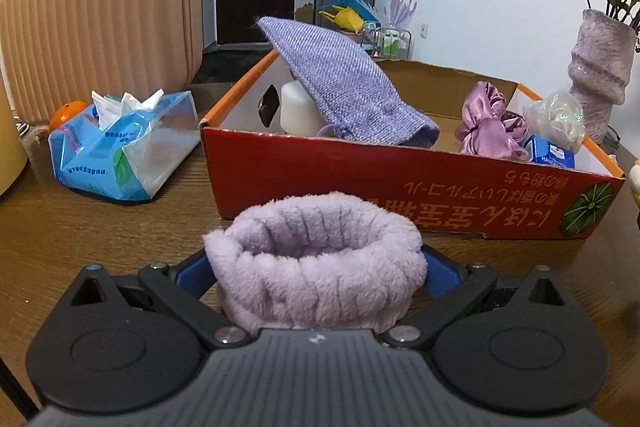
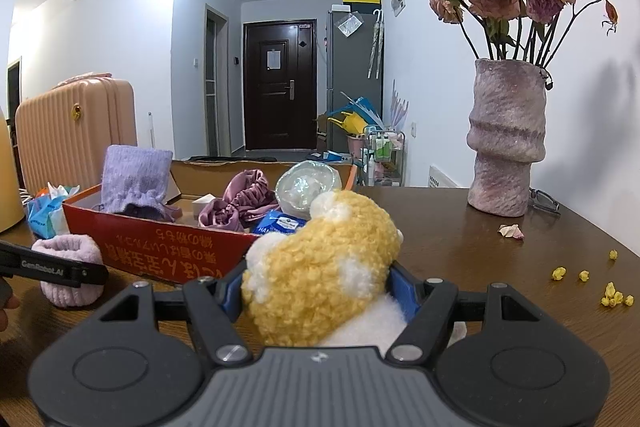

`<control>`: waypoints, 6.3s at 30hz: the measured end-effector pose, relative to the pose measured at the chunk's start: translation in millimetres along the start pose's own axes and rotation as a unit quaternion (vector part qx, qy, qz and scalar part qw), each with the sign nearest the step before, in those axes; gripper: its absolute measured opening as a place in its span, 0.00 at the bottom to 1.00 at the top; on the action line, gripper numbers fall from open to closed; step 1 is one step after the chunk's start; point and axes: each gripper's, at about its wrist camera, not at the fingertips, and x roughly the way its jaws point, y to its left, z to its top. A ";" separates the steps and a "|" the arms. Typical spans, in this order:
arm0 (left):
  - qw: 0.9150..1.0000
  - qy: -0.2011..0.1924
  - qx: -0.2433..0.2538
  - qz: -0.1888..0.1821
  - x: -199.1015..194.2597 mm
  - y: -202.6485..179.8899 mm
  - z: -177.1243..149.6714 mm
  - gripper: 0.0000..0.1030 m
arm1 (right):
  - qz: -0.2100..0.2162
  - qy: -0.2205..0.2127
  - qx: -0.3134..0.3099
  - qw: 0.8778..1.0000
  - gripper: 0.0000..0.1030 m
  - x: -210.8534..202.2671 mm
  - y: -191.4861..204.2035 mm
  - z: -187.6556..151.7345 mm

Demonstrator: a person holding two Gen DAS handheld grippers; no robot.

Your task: Organize soft objects

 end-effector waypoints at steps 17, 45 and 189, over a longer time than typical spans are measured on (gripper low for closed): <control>1.000 -0.007 -0.006 -0.010 -6.4 4.1 -1.6 0.49 | 0.002 0.002 -0.006 1.000 0.67 0.5 2.0 -1.1; 0.994 -0.097 -0.039 0.024 -69.1 10.0 -13.3 0.36 | 0.002 -0.035 0.000 0.999 0.67 -19.5 12.9 0.1; 0.968 -0.247 0.038 0.009 -233.7 -31.7 -102.0 1.00 | 0.053 -0.095 0.012 0.994 1.00 -177.3 41.9 -38.0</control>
